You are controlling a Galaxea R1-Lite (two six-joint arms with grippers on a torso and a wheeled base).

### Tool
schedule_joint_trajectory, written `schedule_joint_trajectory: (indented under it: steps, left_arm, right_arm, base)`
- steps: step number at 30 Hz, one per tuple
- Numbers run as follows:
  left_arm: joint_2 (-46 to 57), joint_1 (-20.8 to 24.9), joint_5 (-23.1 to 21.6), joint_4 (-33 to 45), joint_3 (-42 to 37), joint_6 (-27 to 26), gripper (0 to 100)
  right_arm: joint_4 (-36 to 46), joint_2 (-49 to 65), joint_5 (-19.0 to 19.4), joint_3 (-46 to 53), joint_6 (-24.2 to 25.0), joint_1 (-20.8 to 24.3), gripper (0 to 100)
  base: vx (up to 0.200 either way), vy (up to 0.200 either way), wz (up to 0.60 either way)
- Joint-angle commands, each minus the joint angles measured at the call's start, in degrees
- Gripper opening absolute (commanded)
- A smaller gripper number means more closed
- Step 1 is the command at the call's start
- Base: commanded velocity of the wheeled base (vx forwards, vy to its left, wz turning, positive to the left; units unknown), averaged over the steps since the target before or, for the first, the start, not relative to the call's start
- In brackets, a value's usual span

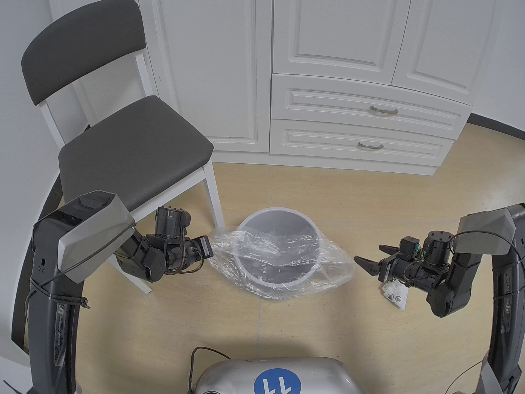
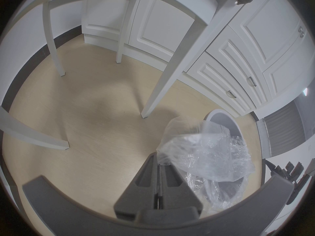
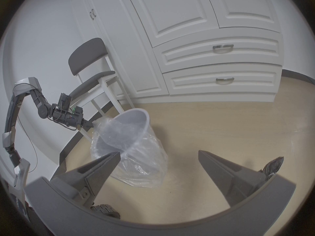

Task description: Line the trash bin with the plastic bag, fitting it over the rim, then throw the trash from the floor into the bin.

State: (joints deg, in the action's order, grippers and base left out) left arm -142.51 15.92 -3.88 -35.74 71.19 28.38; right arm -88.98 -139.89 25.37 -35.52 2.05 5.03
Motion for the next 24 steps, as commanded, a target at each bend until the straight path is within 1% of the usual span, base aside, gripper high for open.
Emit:
schedule_joint_trajectory:
  steps: [1,2,3,5,6,7,8,9,10,11,12,13,14,15,16,19,20,21,22,24]
  left_arm:
    - [-0.1,0.1,0.0,0.0,0.0,0.0,0]
    - [-0.1,0.1,0.0,0.0,0.0,-0.1,0]
    - [-0.2,0.0,0.0,0.0,0.1,-0.1,0]
    - [-0.1,0.0,0.1,0.0,0.1,-0.2,0]
    - [-0.1,0.0,0.1,0.0,0.0,-0.3,0]
    - [0.2,0.0,0.1,0.0,-0.1,-0.3,0]
    - [0.2,0.0,0.1,0.0,-0.1,-0.3,0]
    - [0.5,0.0,0.1,0.0,-0.3,-0.3,0]
    - [0.6,0.0,0.1,0.0,-0.3,-0.3,0]
    - [0.6,0.0,0.1,0.0,-0.3,-0.3,0]
    - [0.6,0.0,0.1,-0.1,-0.3,-0.3,0]
    - [0.4,0.0,0.1,-0.1,-0.3,-0.3,0]
    - [0.4,0.0,0.1,0.0,-0.2,-0.3,0]
    - [0.4,0.0,0.1,0.0,-0.3,-0.3,0]
    - [0.4,0.1,0.1,0.0,-0.3,-0.3,0]
    - [0.4,0.1,0.1,-0.1,-0.4,-0.3,0]
    - [0.4,0.1,0.1,-0.1,-0.4,-0.3,0]
    - [0.4,0.1,0.1,-0.1,-0.4,-0.3,0]
    - [0.4,0.1,0.1,-0.1,-0.4,-0.3,0]
    - [0.5,0.2,0.1,-0.1,-0.5,-0.3,0]
  right_arm:
    - [-1.0,2.7,-3.6,-1.3,0.1,1.5,100]
    - [-1.0,2.9,-4.9,-1.5,0.2,2.0,100]
    - [-1.0,3.7,-11.7,-2.0,0.0,4.6,100]
    - [-1.0,5.6,-17.9,-2.1,-0.2,7.4,100]
    - [-1.0,6.7,-20.4,-2.2,-0.3,9.0,100]
    - [1.4,8.3,-23.5,-2.3,-0.3,11.3,100]
    - [2.0,8.8,-24.2,-2.3,-0.3,11.8,100]
    - [5.6,10.9,-28.6,-2.9,-0.3,14.7,100]
    - [8.1,11.8,-31.5,-4.2,-0.3,16.7,100]
    - [8.1,11.8,-31.5,-4.2,-0.3,16.7,100]
    - [11.4,12.3,-34.7,-6.4,-0.3,18.8,100]
    - [17.1,12.6,-38.4,-11.0,-0.9,21.6,100]
    - [19.3,12.7,-39.3,-12.9,-1.5,22.3,100]
    - [25.4,13.3,-41.0,-17.7,-3.5,23.4,100]
    - [31.1,13.9,-41.9,-21.4,-5.0,24.3,100]
    - [47.9,15.0,-43.4,-32.4,-8.3,27.1,100]
    - [47.9,15.0,-43.4,-32.4,-8.3,27.1,100]
    - [56.0,14.7,-43.5,-38.1,-10.3,28.6,100]
    - [58.1,14.6,-43.5,-39.6,-11.1,29.0,100]
    - [63.4,12.5,-43.5,-43.8,-15.0,30.4,100]
  base:
    - [0.0,0.0,0.0]
    - [0.0,0.0,0.0]
    - [0.0,0.0,0.0]
    - [0.0,0.0,0.0]
    - [0.0,0.0,0.0]
    - [0.0,0.0,0.0]
    - [0.0,0.0,0.0]
    - [0.0,0.0,0.0]
    - [0.0,0.0,0.0]
    - [0.0,0.0,0.0]
    - [0.0,0.0,0.0]
    - [0.0,0.0,0.0]
    - [0.0,0.0,0.0]
    - [0.0,0.0,0.0]
    - [0.0,0.0,0.0]
    - [0.0,0.0,0.0]
    - [0.0,0.0,0.0]
    - [0.0,0.0,0.0]
    - [0.0,0.0,0.0]
    - [0.0,0.0,0.0]
